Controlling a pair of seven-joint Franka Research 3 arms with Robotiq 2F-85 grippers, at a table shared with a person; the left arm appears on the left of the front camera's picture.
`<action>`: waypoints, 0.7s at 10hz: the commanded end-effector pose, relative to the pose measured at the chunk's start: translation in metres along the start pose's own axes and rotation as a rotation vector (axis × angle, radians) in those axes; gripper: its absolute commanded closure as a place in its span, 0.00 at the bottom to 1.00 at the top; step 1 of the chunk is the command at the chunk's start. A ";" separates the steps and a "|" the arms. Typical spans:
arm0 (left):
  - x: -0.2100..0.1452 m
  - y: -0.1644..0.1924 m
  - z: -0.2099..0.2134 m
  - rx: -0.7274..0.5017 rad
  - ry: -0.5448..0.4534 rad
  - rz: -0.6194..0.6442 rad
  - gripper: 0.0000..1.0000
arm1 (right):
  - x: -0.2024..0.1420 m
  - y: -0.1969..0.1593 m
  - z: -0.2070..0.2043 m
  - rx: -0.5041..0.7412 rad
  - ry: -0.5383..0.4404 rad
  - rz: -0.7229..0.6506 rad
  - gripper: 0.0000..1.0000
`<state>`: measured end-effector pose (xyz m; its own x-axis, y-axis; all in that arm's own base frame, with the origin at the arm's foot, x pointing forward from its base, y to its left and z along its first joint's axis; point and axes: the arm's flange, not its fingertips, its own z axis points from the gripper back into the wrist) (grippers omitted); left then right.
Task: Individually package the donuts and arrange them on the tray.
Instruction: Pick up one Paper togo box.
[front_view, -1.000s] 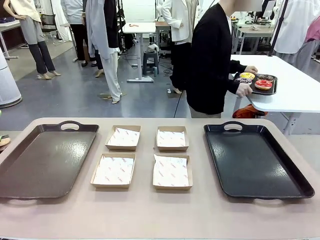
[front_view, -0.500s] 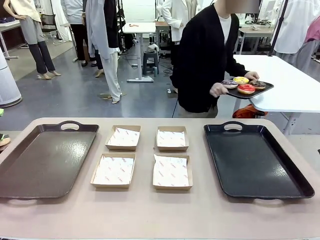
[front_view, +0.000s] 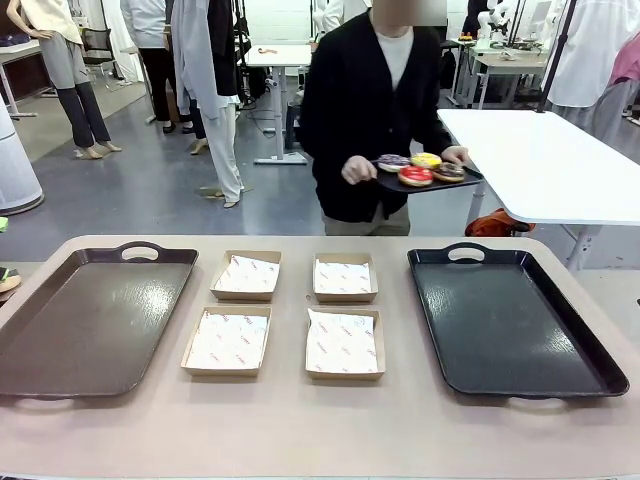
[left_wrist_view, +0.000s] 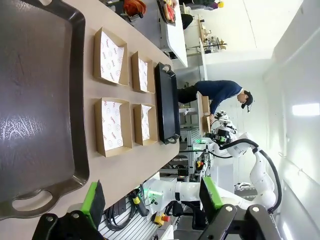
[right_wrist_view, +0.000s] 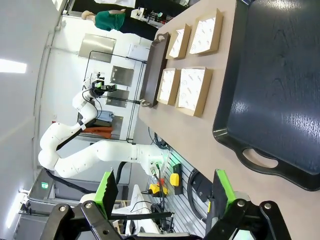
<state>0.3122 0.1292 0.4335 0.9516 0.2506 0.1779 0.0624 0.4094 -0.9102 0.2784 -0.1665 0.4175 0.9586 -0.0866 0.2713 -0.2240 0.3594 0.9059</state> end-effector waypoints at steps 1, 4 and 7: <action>0.001 0.000 0.001 -0.012 -0.006 0.004 0.00 | 0.000 0.000 0.000 0.013 -0.001 0.010 0.00; 0.001 0.000 0.001 -0.012 -0.006 0.004 0.00 | 0.000 0.000 0.000 0.013 -0.001 0.010 0.00; 0.001 0.000 0.001 -0.012 -0.006 0.004 0.00 | 0.000 0.000 0.000 0.013 -0.001 0.010 0.00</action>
<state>0.3123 0.1292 0.4332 0.9517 0.2507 0.1771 0.0617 0.4090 -0.9105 0.2785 -0.1663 0.4176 0.9587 -0.0858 0.2712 -0.2241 0.3595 0.9058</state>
